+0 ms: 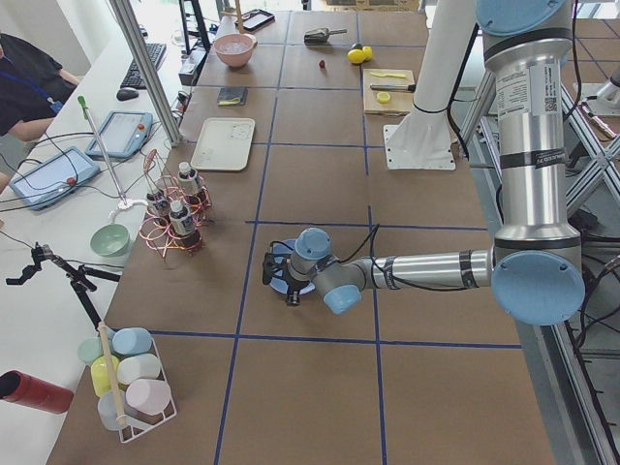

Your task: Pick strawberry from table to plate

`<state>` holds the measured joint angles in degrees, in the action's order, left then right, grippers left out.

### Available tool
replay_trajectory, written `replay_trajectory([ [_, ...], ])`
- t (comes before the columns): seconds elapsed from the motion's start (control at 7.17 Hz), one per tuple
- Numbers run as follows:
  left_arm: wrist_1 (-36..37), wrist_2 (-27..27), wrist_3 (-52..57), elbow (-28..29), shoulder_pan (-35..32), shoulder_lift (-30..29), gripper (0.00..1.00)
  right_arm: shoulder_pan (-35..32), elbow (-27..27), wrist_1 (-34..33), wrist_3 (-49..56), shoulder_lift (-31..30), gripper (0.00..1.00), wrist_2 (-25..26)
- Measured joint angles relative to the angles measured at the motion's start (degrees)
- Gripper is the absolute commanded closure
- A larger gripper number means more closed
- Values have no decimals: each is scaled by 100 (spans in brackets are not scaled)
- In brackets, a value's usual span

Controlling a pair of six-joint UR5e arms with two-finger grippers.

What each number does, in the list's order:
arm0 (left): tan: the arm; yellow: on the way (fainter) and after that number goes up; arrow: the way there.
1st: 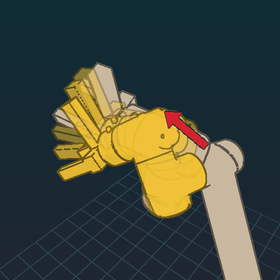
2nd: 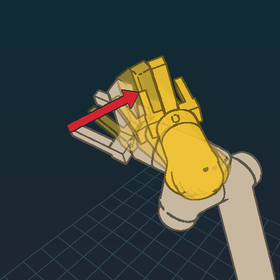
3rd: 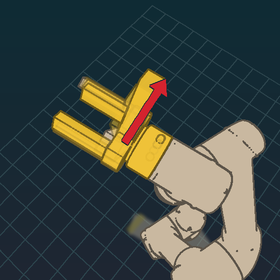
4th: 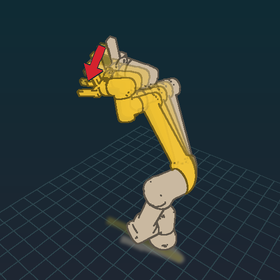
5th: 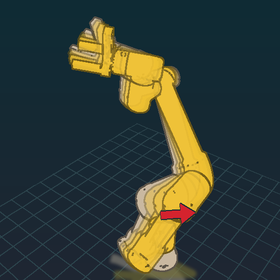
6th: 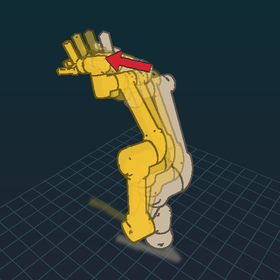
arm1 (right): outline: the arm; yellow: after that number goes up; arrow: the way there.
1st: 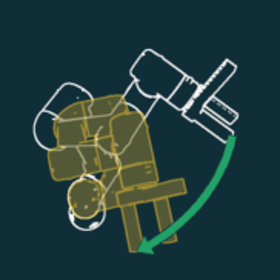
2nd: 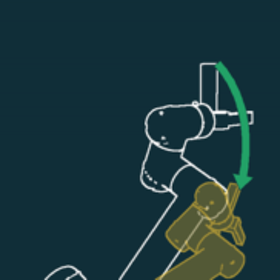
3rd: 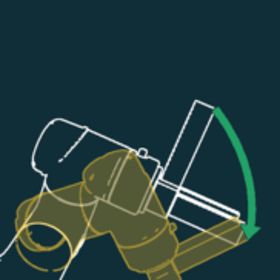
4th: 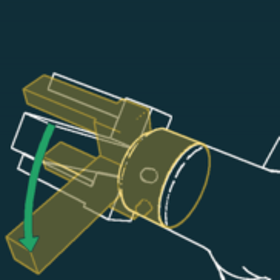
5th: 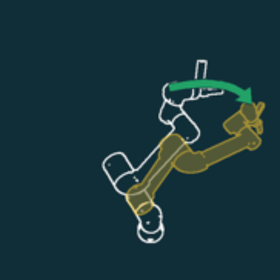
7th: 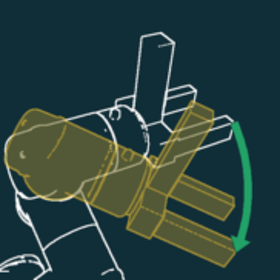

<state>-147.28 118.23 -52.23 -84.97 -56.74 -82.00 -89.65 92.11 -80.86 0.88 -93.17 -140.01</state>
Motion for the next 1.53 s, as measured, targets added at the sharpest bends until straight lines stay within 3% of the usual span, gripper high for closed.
replay_trajectory([
  [0.28,1,-1,12,72,28,-25,46,0,0,0,0,0,0,0],
  [0.7,-2,-2,31,131,75,-83,100,0,9,0,0,0,0,0],
  [1.25,18,59,72,22,87,-64,100,0,20,0,4,2,0,-3],
  [1.53,62,613,141,-210,9,-9,100,0,20,-2,1,48,0,0],
])
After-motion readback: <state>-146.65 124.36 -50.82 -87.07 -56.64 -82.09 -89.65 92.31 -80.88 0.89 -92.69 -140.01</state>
